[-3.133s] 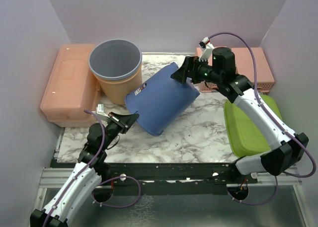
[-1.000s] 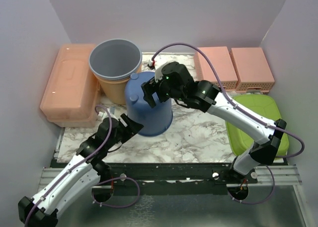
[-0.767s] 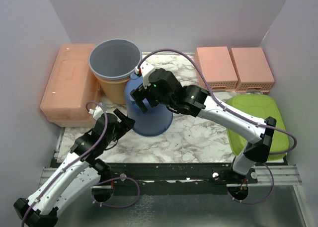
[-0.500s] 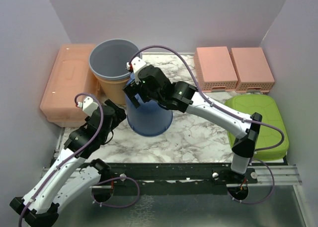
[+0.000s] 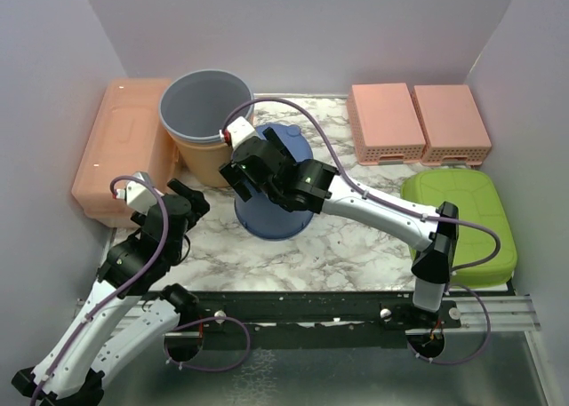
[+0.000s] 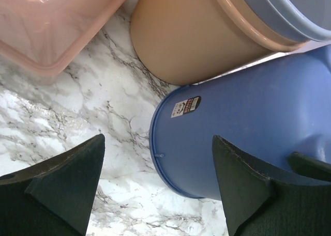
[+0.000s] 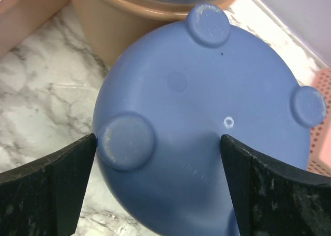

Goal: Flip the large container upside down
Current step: Move the container to the center of the board.

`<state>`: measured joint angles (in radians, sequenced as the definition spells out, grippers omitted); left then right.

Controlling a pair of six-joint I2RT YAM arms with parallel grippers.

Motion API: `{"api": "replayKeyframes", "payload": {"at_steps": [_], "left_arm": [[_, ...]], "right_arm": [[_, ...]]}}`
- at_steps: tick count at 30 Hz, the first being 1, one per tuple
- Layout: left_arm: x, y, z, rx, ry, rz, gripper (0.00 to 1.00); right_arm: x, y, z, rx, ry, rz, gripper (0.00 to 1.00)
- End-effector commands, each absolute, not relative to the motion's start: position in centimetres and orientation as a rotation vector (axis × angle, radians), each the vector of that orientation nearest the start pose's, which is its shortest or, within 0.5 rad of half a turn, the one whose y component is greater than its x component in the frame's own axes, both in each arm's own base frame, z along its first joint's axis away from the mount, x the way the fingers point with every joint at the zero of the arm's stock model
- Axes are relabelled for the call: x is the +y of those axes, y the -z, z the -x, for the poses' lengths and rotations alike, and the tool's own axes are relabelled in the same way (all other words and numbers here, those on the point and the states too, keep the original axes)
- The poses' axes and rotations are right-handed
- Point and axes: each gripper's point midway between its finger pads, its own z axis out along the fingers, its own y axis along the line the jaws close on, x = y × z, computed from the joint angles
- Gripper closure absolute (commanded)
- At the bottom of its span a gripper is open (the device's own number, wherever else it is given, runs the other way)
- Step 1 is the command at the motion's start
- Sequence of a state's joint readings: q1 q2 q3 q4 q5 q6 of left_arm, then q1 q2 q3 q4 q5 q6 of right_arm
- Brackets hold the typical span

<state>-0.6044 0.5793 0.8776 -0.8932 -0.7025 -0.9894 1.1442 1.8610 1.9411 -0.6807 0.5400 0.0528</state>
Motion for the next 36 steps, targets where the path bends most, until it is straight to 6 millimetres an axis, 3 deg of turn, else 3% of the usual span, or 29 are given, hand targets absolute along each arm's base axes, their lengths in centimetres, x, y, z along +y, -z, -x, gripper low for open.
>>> {"api": "replayKeyframes", "payload": {"at_steps": [1, 7, 11, 13, 16, 18, 21, 23, 25, 28, 31, 34, 36], "left_arm": [[-4.5, -23.8, -21.5, 1.879, 0.244, 0.666, 0.17], [-6.2, -23.9, -22.6, 1.926, 0.248, 0.559, 0.17], [-7.7, -23.8, -23.2, 1.947, 0.297, 0.497, 0.17], [-8.6, -23.3, -23.7, 1.986, 0.288, 0.434, 0.17], [-9.3, -22.9, -24.1, 2.022, 0.279, 0.402, 0.16], [-9.7, -23.5, -24.3, 2.010, 0.305, 0.397, 0.16], [-9.7, -24.6, -24.4, 1.977, 0.331, 0.394, 0.16], [-9.6, -24.9, -24.3, 1.964, 0.334, 0.396, 0.16], [-9.6, -24.8, -24.3, 1.961, 0.338, 0.395, 0.16], [-10.4, -24.3, -24.4, 1.989, 0.357, 0.369, 0.16], [-11.2, -24.2, -24.7, 2.005, 0.380, 0.353, 0.16], [-12.0, -24.5, -25.2, 1.993, 0.412, 0.330, 0.16], [-12.6, -25.0, -25.5, 1.985, 0.436, 0.304, 0.16]], "right_arm": [[35.3, -26.6, -29.9, 1.948, 0.146, 0.749, 0.00], [30.0, -26.6, -30.7, 2.016, 0.083, 0.584, 0.00], [27.6, -26.1, -32.6, 2.150, -0.139, 0.510, 0.00], [28.0, -28.3, -32.2, 2.167, -0.314, 0.513, 0.00], [29.8, -32.7, -30.2, 2.029, -0.529, 0.621, 0.00], [30.1, -34.9, -29.0, 1.968, -0.617, 0.621, 0.00], [27.9, -37.3, -28.5, 1.910, -0.610, 0.482, 0.00], [24.2, -35.9, -29.0, 1.916, -0.513, 0.232, 0.00], [18.8, -34.1, -29.0, 1.886, -0.365, -0.057, 0.00], [14.9, -31.4, -26.9, 1.864, -0.330, -0.187, 0.00], [13.6, -28.9, -25.2, 1.916, -0.338, -0.247, 0.00], [14.7, -26.6, -24.7, 2.011, -0.338, -0.172, 0.00], [14.7, -24.6, -25.3, 2.105, -0.230, -0.197, 0.00]]}}
